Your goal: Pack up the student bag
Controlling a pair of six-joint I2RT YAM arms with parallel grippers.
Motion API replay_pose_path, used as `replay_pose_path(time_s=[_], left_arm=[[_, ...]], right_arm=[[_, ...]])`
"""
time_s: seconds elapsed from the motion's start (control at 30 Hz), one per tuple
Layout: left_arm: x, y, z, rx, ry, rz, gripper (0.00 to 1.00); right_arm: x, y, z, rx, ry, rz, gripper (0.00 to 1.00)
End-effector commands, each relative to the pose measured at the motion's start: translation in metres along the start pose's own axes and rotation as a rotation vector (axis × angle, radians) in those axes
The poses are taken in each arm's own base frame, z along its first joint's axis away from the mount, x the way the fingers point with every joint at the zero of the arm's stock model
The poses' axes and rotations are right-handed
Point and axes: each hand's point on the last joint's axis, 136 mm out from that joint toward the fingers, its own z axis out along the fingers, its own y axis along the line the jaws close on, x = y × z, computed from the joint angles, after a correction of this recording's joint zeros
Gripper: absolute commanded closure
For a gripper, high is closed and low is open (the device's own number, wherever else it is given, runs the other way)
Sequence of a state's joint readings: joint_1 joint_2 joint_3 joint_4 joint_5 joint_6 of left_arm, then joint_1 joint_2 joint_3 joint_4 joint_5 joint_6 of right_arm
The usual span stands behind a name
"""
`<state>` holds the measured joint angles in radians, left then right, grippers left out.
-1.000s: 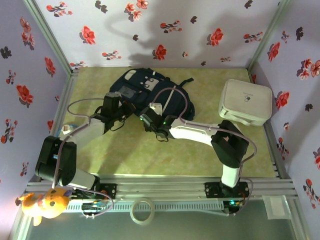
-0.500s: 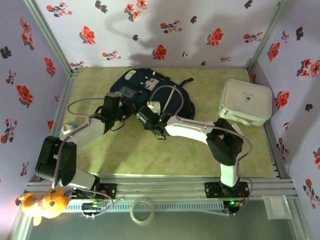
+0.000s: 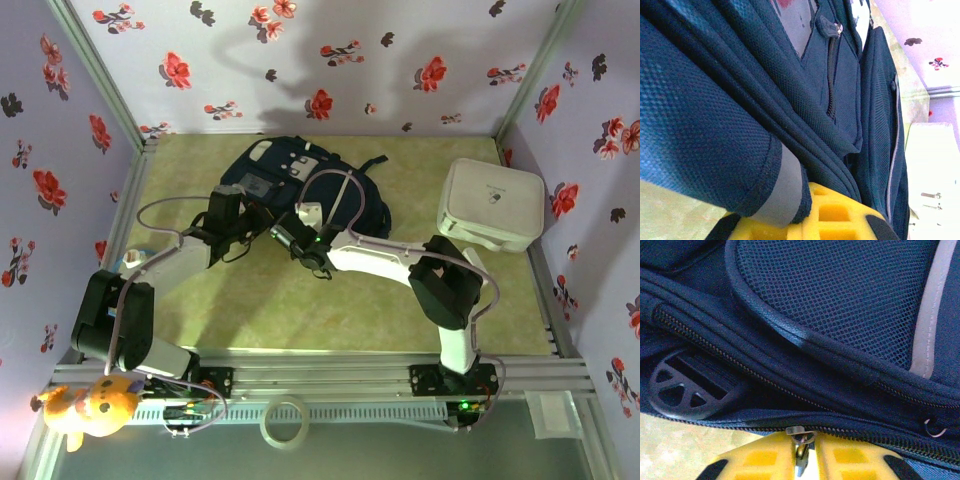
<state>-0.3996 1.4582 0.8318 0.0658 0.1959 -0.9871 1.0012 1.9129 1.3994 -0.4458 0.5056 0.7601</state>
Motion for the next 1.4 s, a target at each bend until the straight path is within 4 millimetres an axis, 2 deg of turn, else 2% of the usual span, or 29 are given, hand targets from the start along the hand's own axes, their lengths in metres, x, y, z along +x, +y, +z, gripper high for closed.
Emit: replay_pose_path(time_s=[0.0, 0.13, 0.4, 0.6, 0.73, 0.83, 0.97, 1.1, 1.2, 1.27, 1.37], left_arm=[[-0.007, -0.04, -0.005, 0.125, 0.006, 0.06, 1.0], [-0.009, -0.042, -0.006, 0.128, -0.001, 0.059, 1.0], [-0.01, -0.043, -0.007, 0.129, -0.001, 0.059, 1.0], [-0.01, -0.042, -0.008, 0.125, -0.001, 0.063, 1.0], [-0.012, -0.038, -0.007, 0.115, -0.005, 0.059, 1.0], [-0.016, -0.027, -0.007, 0.08, -0.022, 0.053, 1.0], [-0.021, 0.0, -0.006, 0.004, -0.049, 0.042, 1.0], [-0.02, 0.023, -0.005, -0.042, -0.059, 0.027, 1.0], [-0.018, 0.026, -0.005, -0.049, -0.056, 0.029, 1.0], [-0.017, 0.026, -0.005, -0.045, -0.054, 0.028, 1.0], [-0.019, 0.021, -0.008, -0.032, -0.059, 0.032, 1.0]], right_arm=[[-0.013, -0.023, -0.008, 0.076, -0.06, 0.013, 0.85], [-0.008, -0.029, -0.008, 0.085, -0.055, -0.004, 0.87], [-0.007, -0.012, 0.003, 0.05, -0.035, -0.046, 0.8], [-0.009, -0.012, 0.005, 0.074, -0.032, -0.079, 0.85], [-0.008, -0.022, 0.001, 0.094, -0.046, -0.065, 0.92], [-0.004, -0.036, -0.006, 0.103, -0.06, -0.062, 0.93], [0.016, -0.071, -0.014, 0.13, -0.053, -0.065, 0.93], [0.039, -0.104, -0.013, 0.145, 0.007, -0.049, 0.93], [0.056, -0.108, -0.009, 0.1, 0.078, -0.056, 0.93], [0.057, -0.102, -0.008, 0.072, 0.095, -0.079, 0.92], [0.049, -0.089, -0.007, 0.029, 0.086, -0.088, 0.91]])
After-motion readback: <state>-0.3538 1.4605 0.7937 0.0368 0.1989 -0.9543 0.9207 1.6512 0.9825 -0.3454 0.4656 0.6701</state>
